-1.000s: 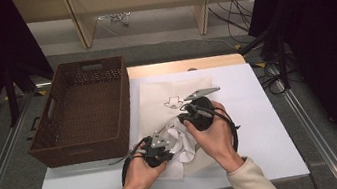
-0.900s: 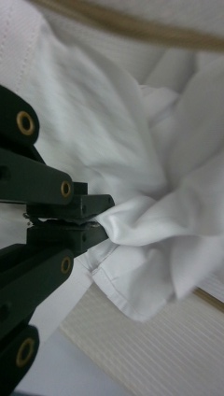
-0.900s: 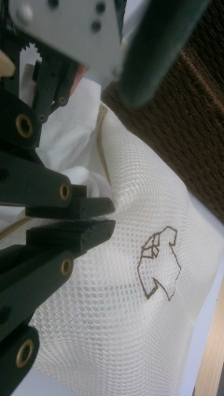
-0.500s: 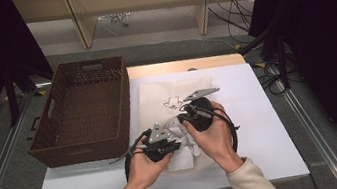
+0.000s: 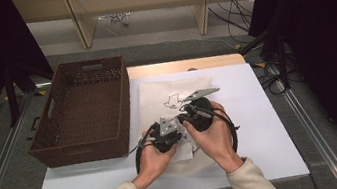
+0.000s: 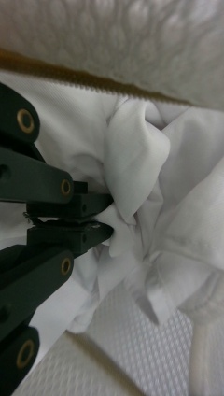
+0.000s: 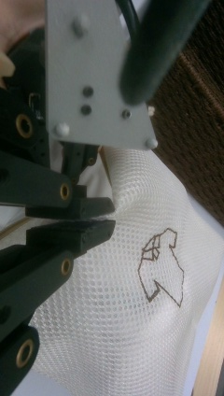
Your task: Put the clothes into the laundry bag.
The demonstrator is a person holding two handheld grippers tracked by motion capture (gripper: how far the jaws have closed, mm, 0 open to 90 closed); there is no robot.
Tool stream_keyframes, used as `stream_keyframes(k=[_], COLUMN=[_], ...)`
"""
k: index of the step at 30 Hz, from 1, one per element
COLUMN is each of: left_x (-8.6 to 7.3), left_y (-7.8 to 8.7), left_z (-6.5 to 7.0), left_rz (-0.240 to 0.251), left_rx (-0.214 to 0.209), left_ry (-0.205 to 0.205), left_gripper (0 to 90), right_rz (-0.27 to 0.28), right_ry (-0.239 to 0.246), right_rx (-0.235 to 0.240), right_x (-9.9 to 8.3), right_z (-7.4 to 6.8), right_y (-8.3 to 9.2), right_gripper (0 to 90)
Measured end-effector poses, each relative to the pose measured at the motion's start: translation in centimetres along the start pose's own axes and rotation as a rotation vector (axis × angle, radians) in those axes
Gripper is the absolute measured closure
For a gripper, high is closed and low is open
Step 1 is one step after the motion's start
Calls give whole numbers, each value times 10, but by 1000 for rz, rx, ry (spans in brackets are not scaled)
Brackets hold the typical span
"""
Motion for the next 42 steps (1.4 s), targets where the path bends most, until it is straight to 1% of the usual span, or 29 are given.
stream_keyframes(k=[1,2,4,5,6,7,8,10,12,13,14,15,17,18,19,22,23,24,25,26,27,29,30,33,34,36,37,38,42], left_x=[-1,-2,-4,-6,-8,-9,-11,-12,-13,-14,-15,-17,-23,-26,-28,-37,-39,-40,-41,-42,-42,-41,-41,-42,-42,-40,-39,-38,-37], left_y=[0,2,3,5,7,10,15,24,34,39,44,48,53,54,55,49,46,43,40,38,37,35,33,29,29,31,32,34,37], left_z=[1,1,5,5,6,7,5,7,7,8,9,10,13,13,13,14,13,12,12,12,12,12,12,11,11,12,11,12,15], left_rz=[-5,-16,5,0,-5,-1,-29,-11,-23,-16,-20,-33,-62,-77,-93,-142,-154,-170,-172,-177,-178,-179,-177,-185,-186,-186,-186,-178,-182], left_rx=[2,-9,-10,-17,-25,-26,-36,-27,-30,-33,-29,-30,-28,-29,-24,-25,-26,-17,-14,-12,-8,-16,-21,-17,-11,-20,-27,-33,-17], left_ry=[-4,-13,9,2,-1,-1,-36,-36,-41,-39,-42,-58,-71,-86,-109,-110,-112,-119,-116,-113,-113,-106,-100,-110,-110,-99,-90,-84,-101], left_gripper=[841,825,774,737,687,630,577,497,422,399,385,365,333,320,316,300,301,301,302,304,311,352,380,417,421,429,429,420,347], right_rz=[1,-3,-9,0,-11,-14,-19,-18,-4,2,0,-8,1,-1,1,-8,-9,10,8,7,-5,-7,-20,-9,-6,-11,-1,-2,-17], right_ry=[2,-28,-28,-21,-48,-45,-45,-50,-22,-13,-45,-53,-30,-39,-38,-42,-18,-23,-20,4,-36,-8,-38,4,-25,-26,-21,-25,-33], right_rx=[2,13,12,12,13,17,15,10,9,12,16,14,13,1,5,0,3,0,-1,-1,7,2,14,1,6,9,-4,6,14], right_x=[0,0,0,0,-1,-1,-1,-1,0,0,0,0,0,0,0,0,0,0,0,0,0,0,-1,0,0,0,0,0,0], right_z=[0,-1,-1,0,-2,-2,-2,-2,0,1,-1,-2,0,-1,-1,-1,0,-1,-1,1,-1,1,-1,1,-1,-1,0,0,-1], right_y=[0,0,0,0,0,1,1,1,0,0,0,0,0,0,0,0,0,-1,-1,-1,0,-1,0,-1,0,1,1,0,0], right_gripper=[884,884,884,884,884,884,884,884,884,884,884,884,884,884,884,883,883,884,883,883,883,883,883,883,883,883,883,883,883])
Point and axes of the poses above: each handheld gripper's, and its own axes: y roughly backward along the jaws, x roughly out of its top, z roughly to its right, the point moved 4 cm from there along -y, roughly forward along the jaws, and after that the axes turned 8 degrees about -z, right-handed, at the moved point
